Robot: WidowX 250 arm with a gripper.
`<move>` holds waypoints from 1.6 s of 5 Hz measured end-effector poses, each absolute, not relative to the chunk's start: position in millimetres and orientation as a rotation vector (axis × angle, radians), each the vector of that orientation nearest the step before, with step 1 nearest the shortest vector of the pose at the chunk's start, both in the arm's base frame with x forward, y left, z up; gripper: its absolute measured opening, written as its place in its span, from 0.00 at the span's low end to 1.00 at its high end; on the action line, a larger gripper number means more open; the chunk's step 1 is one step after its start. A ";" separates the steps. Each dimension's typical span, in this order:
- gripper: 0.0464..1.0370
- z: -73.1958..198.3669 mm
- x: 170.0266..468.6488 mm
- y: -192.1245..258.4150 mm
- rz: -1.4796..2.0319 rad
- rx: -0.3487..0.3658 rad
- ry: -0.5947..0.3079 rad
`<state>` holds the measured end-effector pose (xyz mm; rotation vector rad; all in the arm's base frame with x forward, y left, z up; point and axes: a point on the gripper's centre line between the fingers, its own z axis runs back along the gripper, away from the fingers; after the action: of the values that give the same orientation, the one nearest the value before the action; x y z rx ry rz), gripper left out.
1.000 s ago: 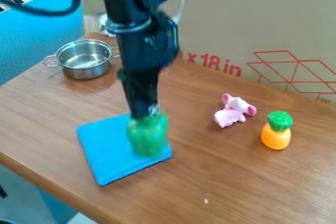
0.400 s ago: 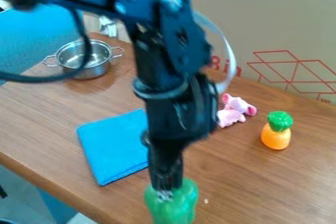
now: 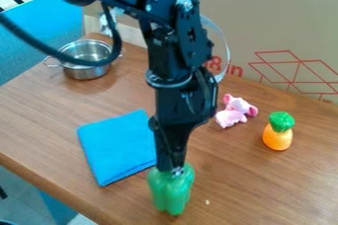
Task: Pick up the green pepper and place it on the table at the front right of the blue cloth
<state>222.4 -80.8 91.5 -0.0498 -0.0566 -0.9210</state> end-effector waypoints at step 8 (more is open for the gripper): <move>0.97 161.5 252.2 7.9 -0.456 -0.114 -0.252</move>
<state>252.2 7.9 161.5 -0.1138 -0.2524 -0.4563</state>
